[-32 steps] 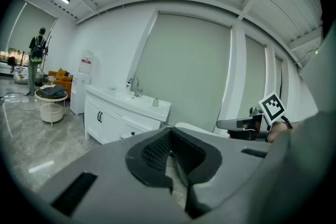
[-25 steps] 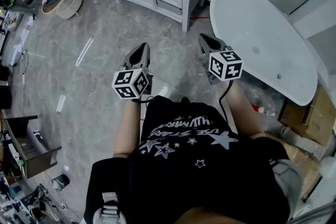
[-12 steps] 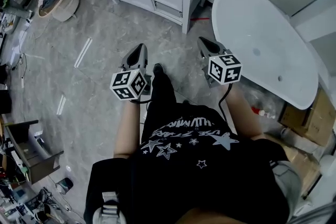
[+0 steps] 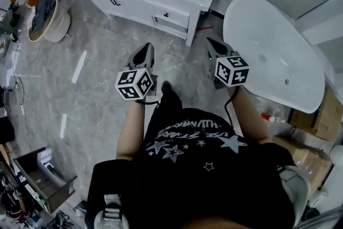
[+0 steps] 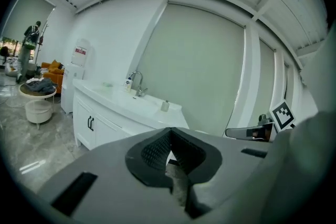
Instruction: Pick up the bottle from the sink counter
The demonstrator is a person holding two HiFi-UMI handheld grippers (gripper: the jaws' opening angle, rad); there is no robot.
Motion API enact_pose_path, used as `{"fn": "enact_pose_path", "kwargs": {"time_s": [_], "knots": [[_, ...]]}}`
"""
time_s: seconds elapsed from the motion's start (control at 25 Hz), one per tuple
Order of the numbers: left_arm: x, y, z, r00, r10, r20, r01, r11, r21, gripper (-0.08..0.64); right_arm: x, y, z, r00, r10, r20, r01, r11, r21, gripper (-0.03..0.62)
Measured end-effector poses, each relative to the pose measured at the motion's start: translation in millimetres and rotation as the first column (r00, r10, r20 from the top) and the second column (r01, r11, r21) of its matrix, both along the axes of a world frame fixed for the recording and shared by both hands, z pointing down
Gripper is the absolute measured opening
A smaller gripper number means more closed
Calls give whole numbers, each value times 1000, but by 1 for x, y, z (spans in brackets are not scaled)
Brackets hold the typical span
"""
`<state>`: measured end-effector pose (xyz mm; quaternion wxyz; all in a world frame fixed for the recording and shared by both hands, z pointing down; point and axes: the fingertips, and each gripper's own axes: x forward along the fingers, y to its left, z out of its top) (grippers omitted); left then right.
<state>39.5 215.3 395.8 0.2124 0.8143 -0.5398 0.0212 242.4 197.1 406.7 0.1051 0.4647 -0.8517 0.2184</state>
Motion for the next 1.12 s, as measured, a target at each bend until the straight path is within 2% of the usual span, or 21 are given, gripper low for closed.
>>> {"fn": "enact_pose_path", "kwargs": {"time_s": [0.32, 0.56, 0.92, 1.12], "knots": [[-50, -95, 1, 995, 96, 1, -96, 995, 1, 8, -47, -87, -6, 994, 106, 11, -107, 994, 19, 6], [-73, -142, -1, 990, 141, -7, -141, 990, 2, 8, -69, -127, -16, 984, 177, 16, -178, 984, 31, 6], [-68, -189, 8, 987, 163, -17, -163, 987, -16, 8, -64, -182, -10, 978, 209, 11, -210, 977, 31, 8], [-66, -234, 9, 988, 156, -4, -156, 988, -17, 8, -62, -237, -6, 977, 213, 26, -214, 976, 29, 8]]}}
